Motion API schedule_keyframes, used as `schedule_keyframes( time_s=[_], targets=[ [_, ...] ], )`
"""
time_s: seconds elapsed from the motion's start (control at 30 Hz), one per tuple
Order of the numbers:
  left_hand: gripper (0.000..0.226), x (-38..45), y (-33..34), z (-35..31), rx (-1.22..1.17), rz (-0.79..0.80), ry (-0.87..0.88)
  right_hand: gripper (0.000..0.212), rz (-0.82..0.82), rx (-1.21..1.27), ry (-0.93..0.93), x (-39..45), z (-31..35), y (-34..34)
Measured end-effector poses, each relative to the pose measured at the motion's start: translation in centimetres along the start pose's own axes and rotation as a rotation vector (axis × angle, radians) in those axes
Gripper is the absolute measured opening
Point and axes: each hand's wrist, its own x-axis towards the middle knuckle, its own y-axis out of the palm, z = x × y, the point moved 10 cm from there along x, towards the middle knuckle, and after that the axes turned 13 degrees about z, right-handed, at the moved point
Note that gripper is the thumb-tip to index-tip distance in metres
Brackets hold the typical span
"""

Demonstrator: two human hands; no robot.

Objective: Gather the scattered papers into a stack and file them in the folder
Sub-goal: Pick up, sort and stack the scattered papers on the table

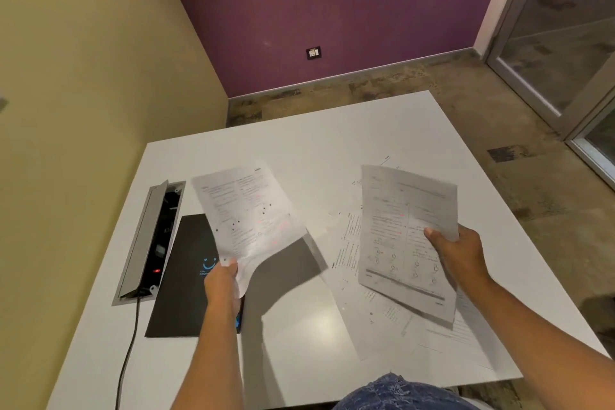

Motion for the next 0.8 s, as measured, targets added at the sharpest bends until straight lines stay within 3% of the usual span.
schedule_keyframes(
  time_s=[0.13,0.27,0.43,0.6,0.67,0.73,0.8],
  targets=[
    [0.027,-1.1,5.7,-0.6,-0.236,0.346,0.021,0.034,0.089,0.02,0.016,0.7,0.2,2.1],
    [0.028,-3.9,11.5,-2.4,-0.147,0.606,0.073,0.041,0.185,0.099,0.027,1.2,0.8,5.2],
    [0.028,-5.9,14.6,-3.2,0.128,0.621,0.179,0.027,0.266,0.096,0.059,1.2,1.5,8.4],
    [0.041,-6.0,14.5,-2.6,0.122,0.537,0.22,0.029,0.36,0.058,0.069,0.6,2.1,10.2],
    [0.056,-5.8,14.1,-2.4,0.052,0.545,0.178,0.03,0.388,0.053,0.058,0.2,2.4,10.6],
    [0.069,-5.6,14.4,-2.4,-0.026,0.653,0.141,0.03,0.409,0.061,0.042,-0.1,2.5,10.7],
    [0.061,-6.5,15.6,-2.9,-0.058,0.833,0.117,0.03,0.433,0.109,0.027,-0.6,3.1,11.1]
  ],
)
